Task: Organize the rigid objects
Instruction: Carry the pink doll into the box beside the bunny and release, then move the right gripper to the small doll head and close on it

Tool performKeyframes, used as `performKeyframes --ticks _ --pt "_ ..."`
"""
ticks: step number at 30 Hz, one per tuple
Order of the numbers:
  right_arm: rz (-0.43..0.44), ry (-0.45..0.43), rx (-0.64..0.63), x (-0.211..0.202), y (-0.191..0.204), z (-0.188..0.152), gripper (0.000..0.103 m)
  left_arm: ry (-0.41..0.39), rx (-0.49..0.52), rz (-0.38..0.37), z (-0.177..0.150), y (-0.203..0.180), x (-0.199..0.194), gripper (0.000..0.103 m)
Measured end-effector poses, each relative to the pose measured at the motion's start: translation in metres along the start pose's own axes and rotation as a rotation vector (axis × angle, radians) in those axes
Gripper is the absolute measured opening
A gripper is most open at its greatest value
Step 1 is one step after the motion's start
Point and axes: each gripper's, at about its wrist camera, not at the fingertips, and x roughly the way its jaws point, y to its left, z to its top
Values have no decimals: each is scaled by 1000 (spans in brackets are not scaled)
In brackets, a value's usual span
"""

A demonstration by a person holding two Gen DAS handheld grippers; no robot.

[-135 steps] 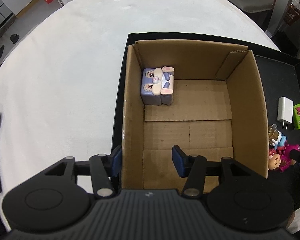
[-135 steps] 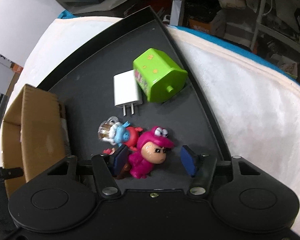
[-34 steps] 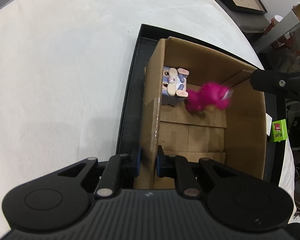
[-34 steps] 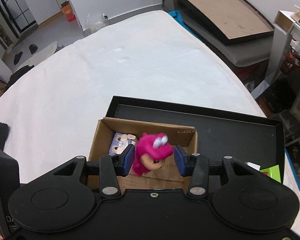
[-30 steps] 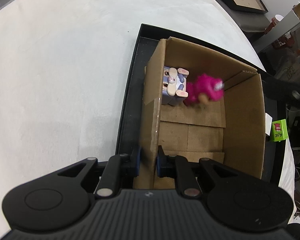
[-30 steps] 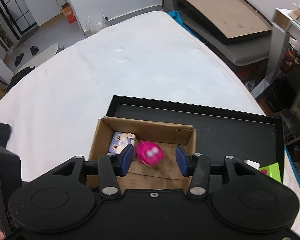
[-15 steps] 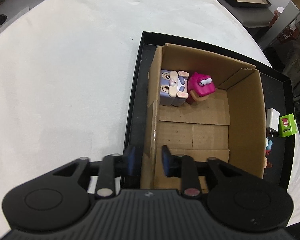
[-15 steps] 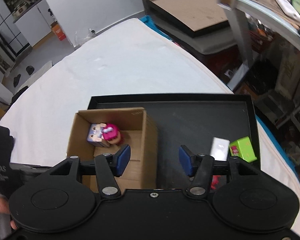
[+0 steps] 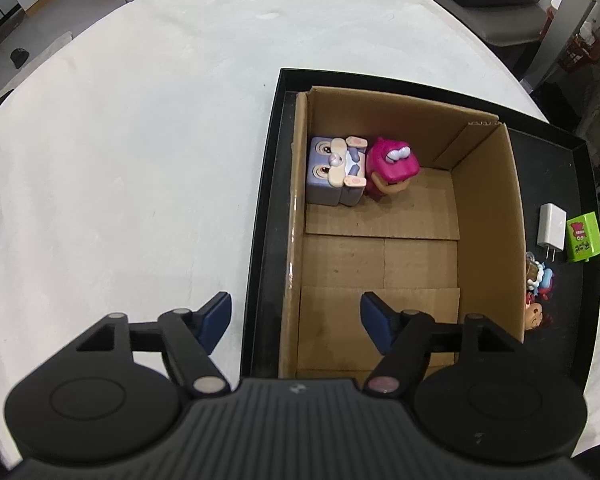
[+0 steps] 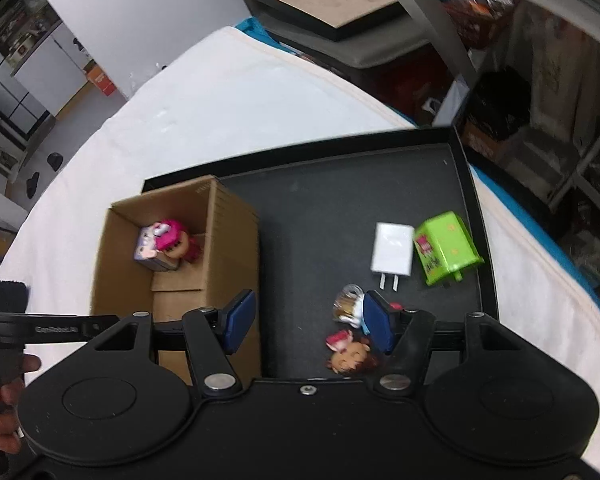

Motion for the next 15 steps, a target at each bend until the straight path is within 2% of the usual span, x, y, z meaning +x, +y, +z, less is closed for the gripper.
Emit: performKeyframes --ticks 15 --pt "57 87 112 48 -41 -36 60 27 29 69 -2 -20 5 74"
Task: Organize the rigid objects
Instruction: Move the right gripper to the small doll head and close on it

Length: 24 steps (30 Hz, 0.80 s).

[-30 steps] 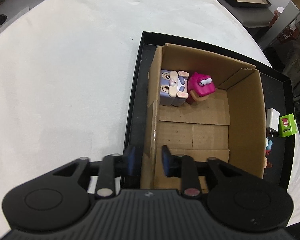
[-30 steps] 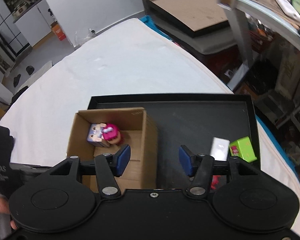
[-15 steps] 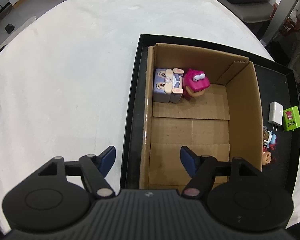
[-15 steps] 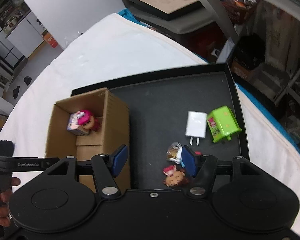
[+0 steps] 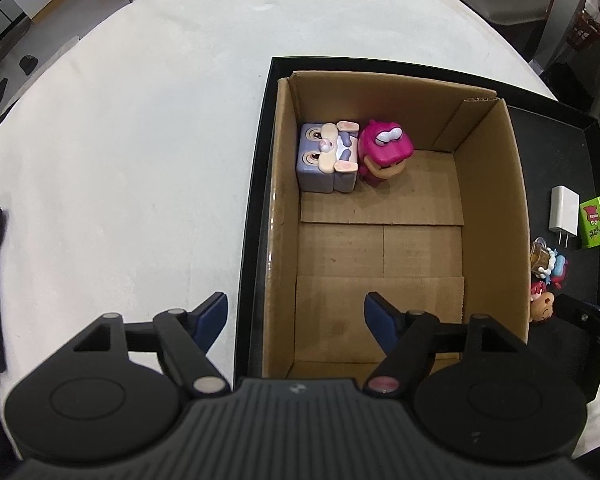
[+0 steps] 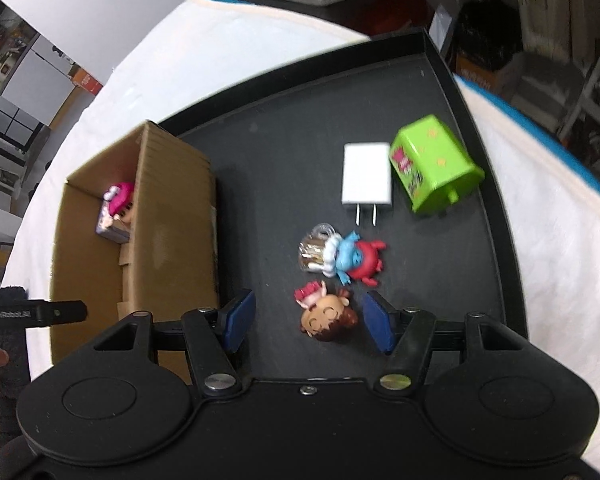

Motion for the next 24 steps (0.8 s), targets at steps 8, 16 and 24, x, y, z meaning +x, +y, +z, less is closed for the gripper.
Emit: performKeyframes --ticks 8,16,24 --pt "26 38 51 13 -17 -2 60 33 -10 -19 5 -3 10 75" --pt "-53 53 -37 33 1 -15 47 59 -28 -40 8 -4 17 75" --pt "-96 38 -34 29 -2 -19 37 66 -34 -55 8 -5 21 75"
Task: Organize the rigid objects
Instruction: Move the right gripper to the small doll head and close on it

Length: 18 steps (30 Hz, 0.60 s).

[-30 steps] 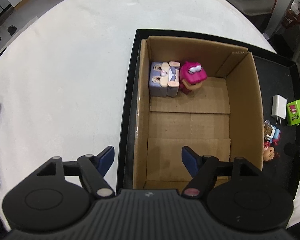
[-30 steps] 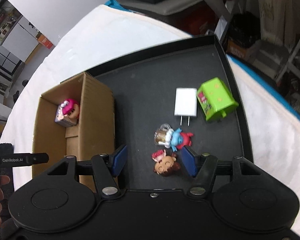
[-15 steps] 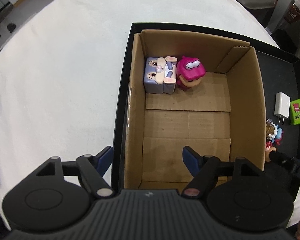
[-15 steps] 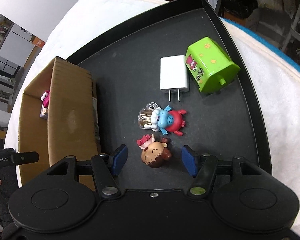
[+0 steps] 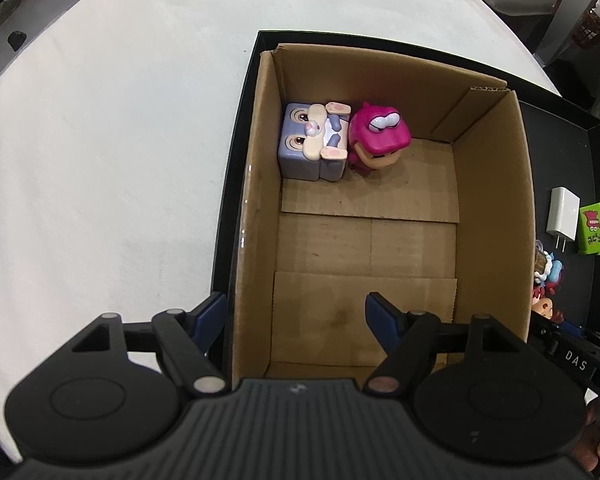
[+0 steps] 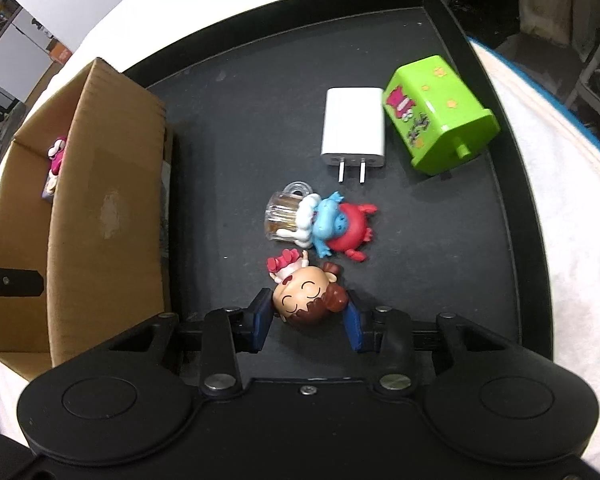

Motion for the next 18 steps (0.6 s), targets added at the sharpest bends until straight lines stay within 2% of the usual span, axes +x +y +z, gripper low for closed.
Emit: performKeyframes --ticks 10,18 --pt "-32 9 16 -9 -5 -3 36 -14 20 -27 4 -4 -5 75" --pt "-52 5 4 -13 9 2 35 -22 27 -52 6 2 -7 75"
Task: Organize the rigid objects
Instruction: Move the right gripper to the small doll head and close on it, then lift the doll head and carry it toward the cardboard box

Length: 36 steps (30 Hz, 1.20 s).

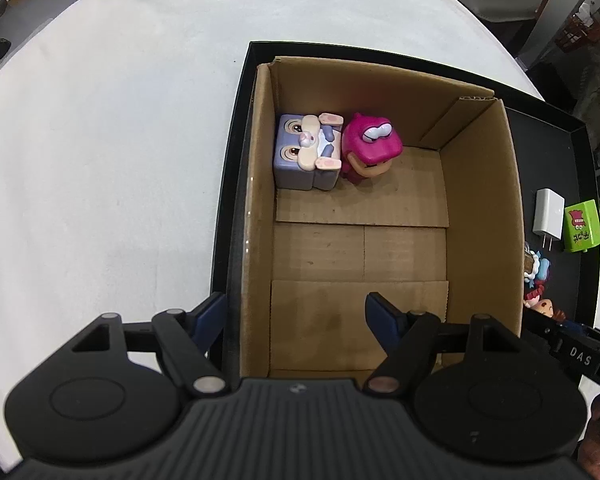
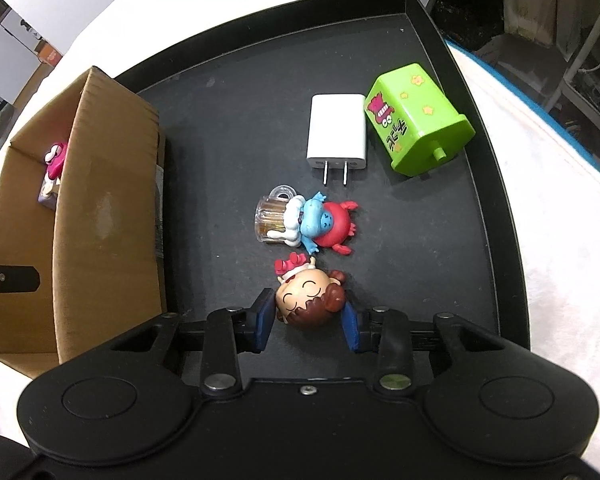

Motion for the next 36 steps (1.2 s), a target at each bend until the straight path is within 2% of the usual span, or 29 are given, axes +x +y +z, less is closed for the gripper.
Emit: performKeyframes --ticks 18,25,31,36 --pt "-89 -16 -35 -16 36 14 35 -14 -4 -75 -3 13 2 74" --pt "-116 -18 -61 -23 55 20 35 -34 8 -92 -3 18 3 70" --pt "-141 -22 -89 -26 70 27 35 -37 3 -111 -3 24 7 58" --pt "-147 -28 -107 -33 88 34 35 -33 -3 -128 -3 30 10 36"
